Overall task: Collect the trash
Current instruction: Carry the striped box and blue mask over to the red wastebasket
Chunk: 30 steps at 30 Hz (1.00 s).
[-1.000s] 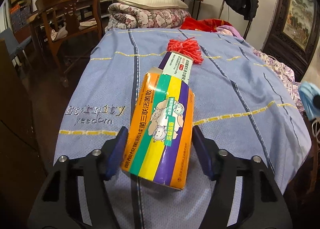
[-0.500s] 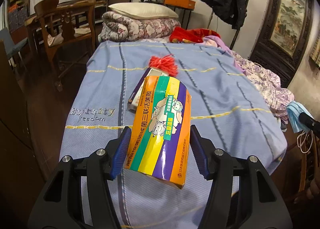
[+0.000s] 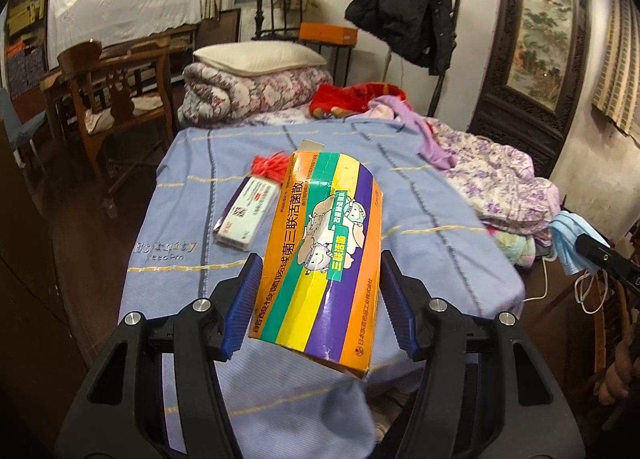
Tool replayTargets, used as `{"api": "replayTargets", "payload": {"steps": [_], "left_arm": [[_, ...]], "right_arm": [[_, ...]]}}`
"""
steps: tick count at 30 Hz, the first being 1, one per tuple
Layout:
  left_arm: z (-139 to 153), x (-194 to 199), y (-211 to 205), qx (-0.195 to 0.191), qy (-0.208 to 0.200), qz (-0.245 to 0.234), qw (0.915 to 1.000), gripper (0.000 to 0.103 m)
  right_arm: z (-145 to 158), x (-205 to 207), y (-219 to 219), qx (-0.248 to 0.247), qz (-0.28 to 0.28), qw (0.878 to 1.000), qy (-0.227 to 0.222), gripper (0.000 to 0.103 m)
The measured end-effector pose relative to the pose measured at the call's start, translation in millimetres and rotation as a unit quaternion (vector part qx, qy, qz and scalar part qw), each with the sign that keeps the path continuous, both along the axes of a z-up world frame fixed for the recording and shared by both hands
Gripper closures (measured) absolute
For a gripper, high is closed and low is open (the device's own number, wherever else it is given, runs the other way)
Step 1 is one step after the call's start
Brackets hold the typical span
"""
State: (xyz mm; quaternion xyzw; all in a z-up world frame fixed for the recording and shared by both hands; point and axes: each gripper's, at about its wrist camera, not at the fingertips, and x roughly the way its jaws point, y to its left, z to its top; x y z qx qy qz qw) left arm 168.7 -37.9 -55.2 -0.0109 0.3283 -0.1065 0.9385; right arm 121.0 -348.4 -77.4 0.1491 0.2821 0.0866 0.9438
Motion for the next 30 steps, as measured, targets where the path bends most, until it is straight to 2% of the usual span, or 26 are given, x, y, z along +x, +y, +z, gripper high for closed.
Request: {"api": "replayTargets", "payload": {"steps": [14, 22, 30], "left_arm": [[38.1, -71.4, -42.9, -0.007, -0.058, -0.042, 0.9974, 0.045], [51.9, -112.7, -78.0, 0.008, -0.087, -0.072, 0.9936, 0.045], [54.8, -135.5, -111.7, 0.005, -0.087, -0.118, 0.9891, 0.045]], "right_arm": [[23.5, -67.7, -22.7, -0.005, 0.003, 0.999, -0.052, 0.091], [30.7, -104.4, -44.4, -0.004, -0.005, 0.997, -0.077, 0.09], [29.8, -130.3, -59.2, -0.021, -0.015, 0.996, -0.085, 0.089]]}}
